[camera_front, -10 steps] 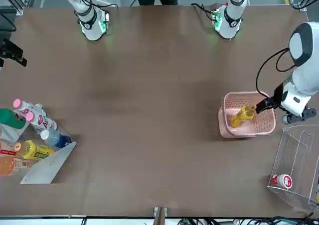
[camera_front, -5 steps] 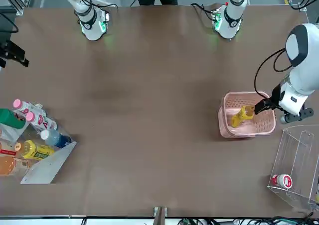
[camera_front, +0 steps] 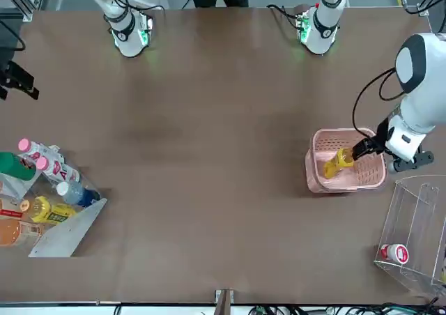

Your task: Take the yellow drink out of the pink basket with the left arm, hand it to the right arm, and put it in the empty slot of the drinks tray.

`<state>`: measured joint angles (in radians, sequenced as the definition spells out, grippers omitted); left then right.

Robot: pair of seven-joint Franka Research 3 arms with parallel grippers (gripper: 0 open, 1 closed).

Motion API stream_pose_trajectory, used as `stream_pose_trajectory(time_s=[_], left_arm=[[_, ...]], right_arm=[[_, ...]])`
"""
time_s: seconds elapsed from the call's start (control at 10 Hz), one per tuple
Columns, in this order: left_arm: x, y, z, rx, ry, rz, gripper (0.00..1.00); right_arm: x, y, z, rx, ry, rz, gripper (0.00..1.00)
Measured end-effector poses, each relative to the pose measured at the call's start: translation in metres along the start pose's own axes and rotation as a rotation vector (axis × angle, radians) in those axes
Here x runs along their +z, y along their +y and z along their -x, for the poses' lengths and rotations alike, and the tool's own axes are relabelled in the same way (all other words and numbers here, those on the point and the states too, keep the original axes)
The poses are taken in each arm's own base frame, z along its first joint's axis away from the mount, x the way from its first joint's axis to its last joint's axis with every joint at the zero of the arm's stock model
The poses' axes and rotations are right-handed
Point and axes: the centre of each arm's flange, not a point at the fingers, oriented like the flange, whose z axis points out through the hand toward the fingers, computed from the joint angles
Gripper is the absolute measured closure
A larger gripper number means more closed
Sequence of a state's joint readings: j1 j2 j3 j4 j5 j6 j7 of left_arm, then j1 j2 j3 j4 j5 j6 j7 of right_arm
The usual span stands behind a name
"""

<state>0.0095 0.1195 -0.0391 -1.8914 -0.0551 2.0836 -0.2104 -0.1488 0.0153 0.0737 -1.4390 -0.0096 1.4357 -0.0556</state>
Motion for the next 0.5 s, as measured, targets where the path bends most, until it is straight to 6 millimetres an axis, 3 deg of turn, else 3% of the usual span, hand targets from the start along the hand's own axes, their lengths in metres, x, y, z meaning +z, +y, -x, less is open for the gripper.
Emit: stream_pose_trajectory(time_s=[0.3, 0.5], left_arm=[[0.025, 0.0, 0.006, -0.006, 0.027, 0.005, 0.02], [0.038, -0.002, 0.011, -0.007, 0.035, 0.006, 0.03]], right_arm=[[0.006, -0.008, -0.002, -0.014, -0.006, 0.033, 0.02], [0.008, -0.003, -0.002, -0.003, -0.011, 0.018, 0.02]])
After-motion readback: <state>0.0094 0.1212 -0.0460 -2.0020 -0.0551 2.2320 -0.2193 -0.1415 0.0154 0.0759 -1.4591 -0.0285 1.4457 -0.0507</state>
